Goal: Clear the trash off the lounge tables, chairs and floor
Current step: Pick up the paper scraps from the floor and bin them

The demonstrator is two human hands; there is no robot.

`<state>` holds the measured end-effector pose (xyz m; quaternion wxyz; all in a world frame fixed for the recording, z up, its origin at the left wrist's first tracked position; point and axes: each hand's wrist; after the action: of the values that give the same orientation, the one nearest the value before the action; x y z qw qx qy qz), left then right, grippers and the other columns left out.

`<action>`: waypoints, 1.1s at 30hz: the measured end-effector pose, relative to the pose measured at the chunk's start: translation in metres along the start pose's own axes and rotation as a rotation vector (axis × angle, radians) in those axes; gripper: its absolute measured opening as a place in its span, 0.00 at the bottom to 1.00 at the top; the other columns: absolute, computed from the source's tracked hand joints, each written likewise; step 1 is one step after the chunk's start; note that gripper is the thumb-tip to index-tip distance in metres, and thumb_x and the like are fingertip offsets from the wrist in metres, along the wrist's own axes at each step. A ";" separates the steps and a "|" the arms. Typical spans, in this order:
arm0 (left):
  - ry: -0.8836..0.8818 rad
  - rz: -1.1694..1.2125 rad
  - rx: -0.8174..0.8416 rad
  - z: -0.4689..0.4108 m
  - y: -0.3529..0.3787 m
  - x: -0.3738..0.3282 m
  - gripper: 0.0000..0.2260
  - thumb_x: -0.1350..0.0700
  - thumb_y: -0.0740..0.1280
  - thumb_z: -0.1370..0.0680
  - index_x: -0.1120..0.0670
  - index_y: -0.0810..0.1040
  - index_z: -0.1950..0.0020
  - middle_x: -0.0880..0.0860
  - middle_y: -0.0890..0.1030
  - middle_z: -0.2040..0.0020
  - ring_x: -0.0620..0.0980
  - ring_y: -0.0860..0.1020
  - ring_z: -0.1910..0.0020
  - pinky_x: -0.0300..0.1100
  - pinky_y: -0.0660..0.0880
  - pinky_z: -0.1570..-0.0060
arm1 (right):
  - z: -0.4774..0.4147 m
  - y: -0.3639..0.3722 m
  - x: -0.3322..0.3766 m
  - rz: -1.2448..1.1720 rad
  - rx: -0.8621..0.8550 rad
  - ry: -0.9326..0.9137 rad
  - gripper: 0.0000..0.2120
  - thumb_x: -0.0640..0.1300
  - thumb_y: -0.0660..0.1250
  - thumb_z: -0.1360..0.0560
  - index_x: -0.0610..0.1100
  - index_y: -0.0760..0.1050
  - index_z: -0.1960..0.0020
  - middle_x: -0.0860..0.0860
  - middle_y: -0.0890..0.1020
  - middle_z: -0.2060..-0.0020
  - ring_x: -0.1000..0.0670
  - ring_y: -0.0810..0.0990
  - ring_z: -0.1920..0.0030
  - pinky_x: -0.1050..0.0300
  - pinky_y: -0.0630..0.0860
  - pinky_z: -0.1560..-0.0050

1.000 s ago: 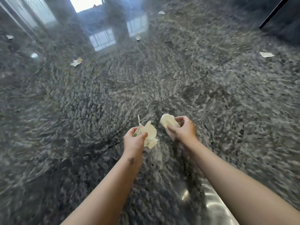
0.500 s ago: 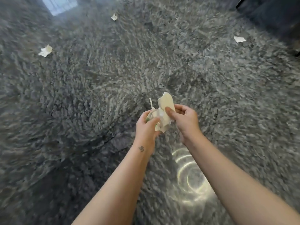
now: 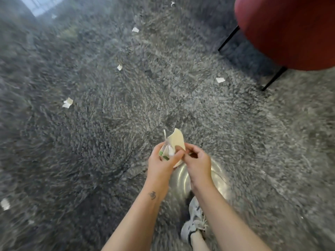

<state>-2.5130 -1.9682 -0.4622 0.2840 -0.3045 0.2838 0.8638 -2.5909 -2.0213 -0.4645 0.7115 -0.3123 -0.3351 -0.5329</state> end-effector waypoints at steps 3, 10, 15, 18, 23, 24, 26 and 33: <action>-0.010 -0.048 0.023 -0.002 0.036 -0.019 0.18 0.62 0.72 0.29 0.54 0.75 0.41 0.54 0.83 0.52 0.50 0.82 0.51 0.46 0.78 0.50 | -0.011 -0.026 0.033 -0.015 -0.050 -0.021 0.10 0.42 0.76 0.34 0.50 0.76 0.59 0.54 0.79 0.66 0.55 0.78 0.64 0.67 0.75 0.64; -0.020 -0.054 -0.049 -0.056 0.154 -0.050 0.19 0.58 0.72 0.34 0.55 0.76 0.44 0.54 0.83 0.55 0.50 0.81 0.56 0.48 0.76 0.54 | -0.092 -0.100 0.113 0.117 -0.011 -0.108 0.07 0.45 0.74 0.32 0.43 0.77 0.60 0.53 0.79 0.67 0.56 0.76 0.66 0.64 0.73 0.62; -0.008 -0.021 -0.156 -0.102 0.218 -0.070 0.11 0.62 0.71 0.28 0.53 0.77 0.48 0.54 0.82 0.56 0.49 0.82 0.60 0.44 0.78 0.63 | -0.154 -0.141 0.170 0.180 0.077 -0.173 0.04 0.45 0.70 0.28 0.48 0.75 0.59 0.51 0.81 0.63 0.55 0.79 0.62 0.67 0.73 0.64; -0.001 -0.009 -0.231 -0.132 0.243 -0.082 0.10 0.62 0.71 0.28 0.53 0.77 0.48 0.56 0.82 0.54 0.51 0.82 0.59 0.45 0.79 0.65 | -0.197 -0.153 0.196 0.217 0.074 -0.198 0.04 0.46 0.69 0.27 0.49 0.75 0.59 0.49 0.82 0.62 0.52 0.80 0.59 0.64 0.74 0.59; 0.018 0.015 -0.331 -0.197 0.269 -0.103 0.10 0.65 0.70 0.27 0.57 0.77 0.48 0.58 0.81 0.56 0.54 0.79 0.62 0.41 0.77 0.68 | -0.290 -0.163 0.219 0.296 0.014 -0.188 0.05 0.44 0.68 0.26 0.48 0.75 0.60 0.49 0.81 0.63 0.51 0.79 0.60 0.65 0.74 0.59; 0.027 0.019 -0.353 -0.212 0.271 -0.109 0.10 0.66 0.69 0.27 0.59 0.77 0.47 0.58 0.80 0.58 0.53 0.78 0.64 0.38 0.76 0.73 | -0.312 -0.165 0.222 0.325 0.004 -0.172 0.05 0.43 0.68 0.26 0.48 0.74 0.61 0.49 0.81 0.64 0.50 0.79 0.60 0.65 0.74 0.60; 0.039 0.006 -0.383 -0.245 0.273 -0.120 0.10 0.66 0.69 0.27 0.61 0.77 0.47 0.58 0.79 0.59 0.52 0.77 0.66 0.36 0.74 0.76 | -0.356 -0.169 0.222 0.389 -0.014 -0.128 0.05 0.41 0.68 0.26 0.46 0.75 0.60 0.48 0.80 0.65 0.48 0.79 0.60 0.62 0.74 0.60; 0.206 -0.125 -0.396 -0.357 0.270 -0.135 0.10 0.66 0.72 0.30 0.51 0.79 0.55 0.53 0.80 0.60 0.44 0.78 0.65 0.37 0.77 0.66 | -0.510 -0.174 0.194 0.709 0.012 -0.015 0.05 0.41 0.69 0.27 0.39 0.76 0.54 0.48 0.79 0.62 0.51 0.76 0.61 0.67 0.65 0.68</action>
<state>-2.4735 -2.4312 -0.5173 0.2412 -0.4579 0.1169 0.8476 -2.6460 -2.5777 -0.5878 0.8516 -0.4087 -0.2142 -0.2486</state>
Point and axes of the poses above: each hand's wrist, its own z-axis away from the middle knuckle, its own y-axis out of the palm, x = y × z
